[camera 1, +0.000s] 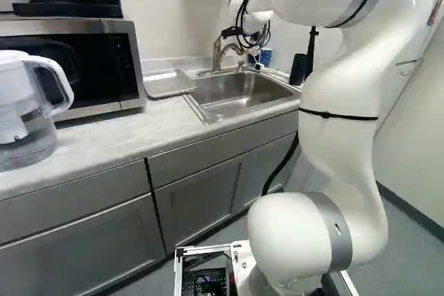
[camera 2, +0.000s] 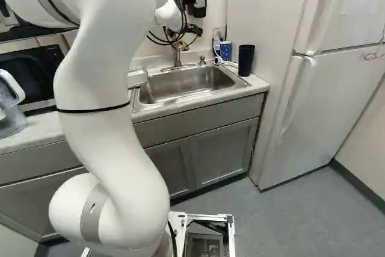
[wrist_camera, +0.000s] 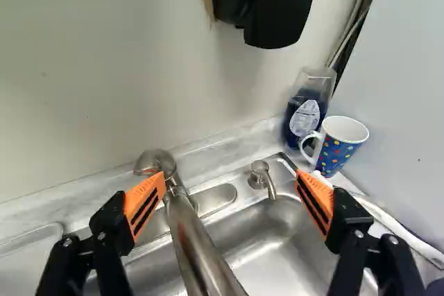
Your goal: Rinse the cup and place it in the tray
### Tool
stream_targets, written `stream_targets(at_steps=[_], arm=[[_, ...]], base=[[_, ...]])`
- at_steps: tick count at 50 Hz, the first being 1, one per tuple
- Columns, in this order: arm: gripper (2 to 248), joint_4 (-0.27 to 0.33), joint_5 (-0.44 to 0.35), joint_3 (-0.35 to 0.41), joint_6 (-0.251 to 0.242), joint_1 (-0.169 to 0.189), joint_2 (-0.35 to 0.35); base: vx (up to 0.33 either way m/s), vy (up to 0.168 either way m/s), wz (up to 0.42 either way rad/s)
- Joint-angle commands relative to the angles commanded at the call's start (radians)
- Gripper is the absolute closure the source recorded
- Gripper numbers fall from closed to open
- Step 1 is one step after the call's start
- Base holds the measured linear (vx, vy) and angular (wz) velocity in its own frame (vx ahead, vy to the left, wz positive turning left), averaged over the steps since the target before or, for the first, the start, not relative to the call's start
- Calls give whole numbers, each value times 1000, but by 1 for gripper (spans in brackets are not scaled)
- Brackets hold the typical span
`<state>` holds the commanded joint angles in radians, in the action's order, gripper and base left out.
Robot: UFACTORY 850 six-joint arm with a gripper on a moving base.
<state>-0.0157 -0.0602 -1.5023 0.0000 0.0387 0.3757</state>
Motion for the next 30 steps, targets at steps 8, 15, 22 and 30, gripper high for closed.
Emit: stream_targets(at_steps=[8, 15, 22, 30], arm=[[3, 0, 0, -31, 0, 0, 26], [3, 0, -1, -58, 0, -1, 48], [3, 0, -7, -84, 0, -5, 70], [3, 1, -20, -108, 0, -11, 90]], base=[[0, 0, 0], [0, 0, 0], [0, 0, 0], [0, 0, 0]])
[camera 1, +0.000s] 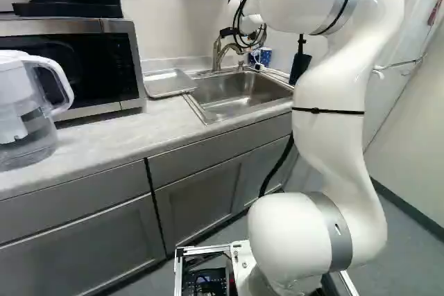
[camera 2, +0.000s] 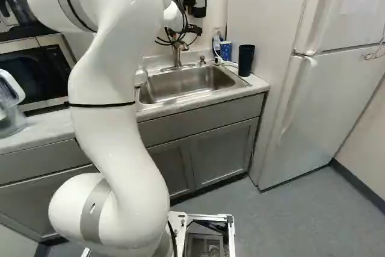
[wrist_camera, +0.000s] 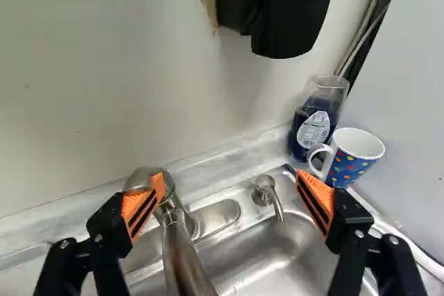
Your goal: Rinse the cup and place it in the tray
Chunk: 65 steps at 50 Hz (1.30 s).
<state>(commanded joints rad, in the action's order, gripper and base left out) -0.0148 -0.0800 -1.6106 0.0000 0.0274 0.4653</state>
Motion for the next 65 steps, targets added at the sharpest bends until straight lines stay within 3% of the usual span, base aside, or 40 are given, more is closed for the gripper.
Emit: stream_targets(at_steps=[27, 46, 65], arm=[[3, 14, -63, -11, 0, -3, 9], [3, 16, -67, -9, 0, -3, 7], [3, 16, -67, 84, 0, 6, -69]], base=[[0, 0, 0], [0, 0, 0], [0, 0, 0]])
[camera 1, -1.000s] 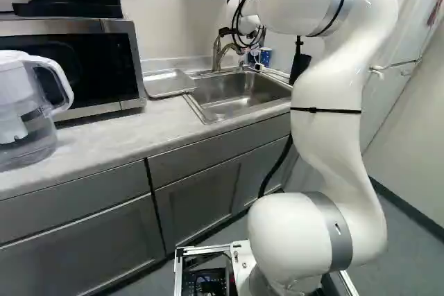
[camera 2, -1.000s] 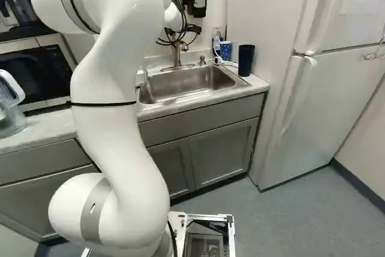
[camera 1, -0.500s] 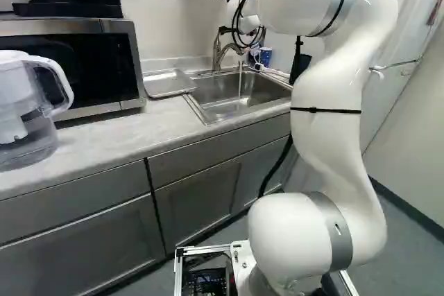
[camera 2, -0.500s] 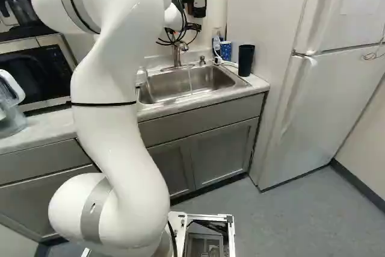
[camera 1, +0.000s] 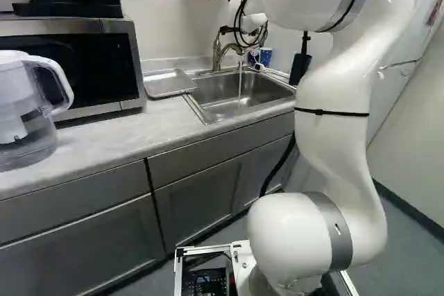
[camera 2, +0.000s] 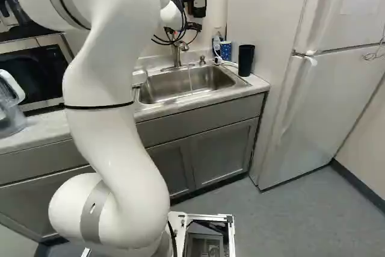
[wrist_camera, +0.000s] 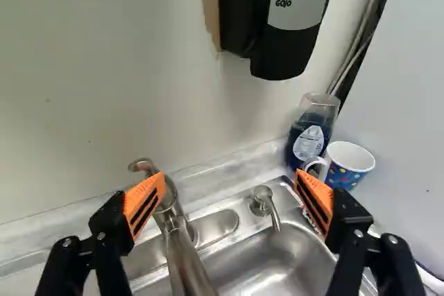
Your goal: Rinse the cup and place it in the tray
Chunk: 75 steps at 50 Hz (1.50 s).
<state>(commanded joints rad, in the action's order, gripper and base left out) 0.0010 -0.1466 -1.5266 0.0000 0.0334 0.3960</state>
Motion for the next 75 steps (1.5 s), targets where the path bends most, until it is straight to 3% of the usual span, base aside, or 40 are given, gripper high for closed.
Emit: stream_targets(at_steps=[46, 60, 75], arm=[[3, -2, -1, 226, 0, 56, -196], [3, -34, -21, 289, 0, 59, -254], [3, -84, -24, 309, 0, 60, -273]], base=[[0, 0, 0], [0, 0, 0], [0, 0, 0]])
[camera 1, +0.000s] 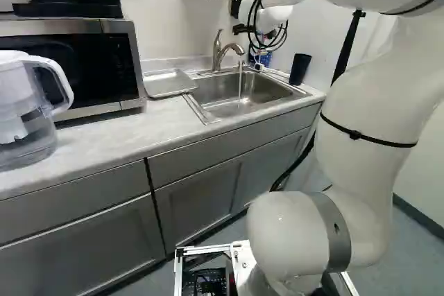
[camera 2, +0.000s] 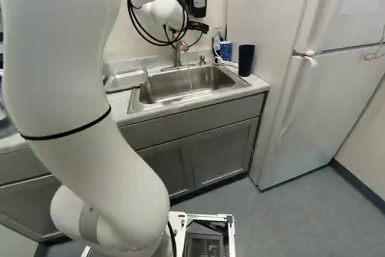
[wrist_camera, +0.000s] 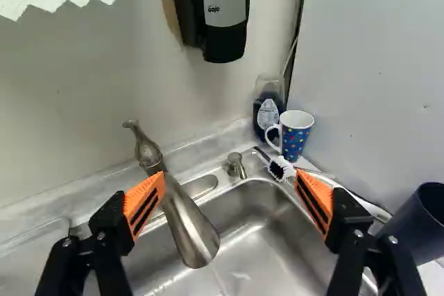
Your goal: Rinse the cup and place it in the tray
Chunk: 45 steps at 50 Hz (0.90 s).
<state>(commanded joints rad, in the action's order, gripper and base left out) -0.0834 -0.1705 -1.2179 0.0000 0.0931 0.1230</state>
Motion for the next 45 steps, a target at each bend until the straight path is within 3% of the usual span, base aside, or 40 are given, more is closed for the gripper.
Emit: stream_targets(at_steps=[18, 45], arm=[[3, -34, -11, 53, 0, 7, -50], [3, -78, -81, 131, 0, 59, -127]], base=[[0, 0, 0], [0, 0, 0]])
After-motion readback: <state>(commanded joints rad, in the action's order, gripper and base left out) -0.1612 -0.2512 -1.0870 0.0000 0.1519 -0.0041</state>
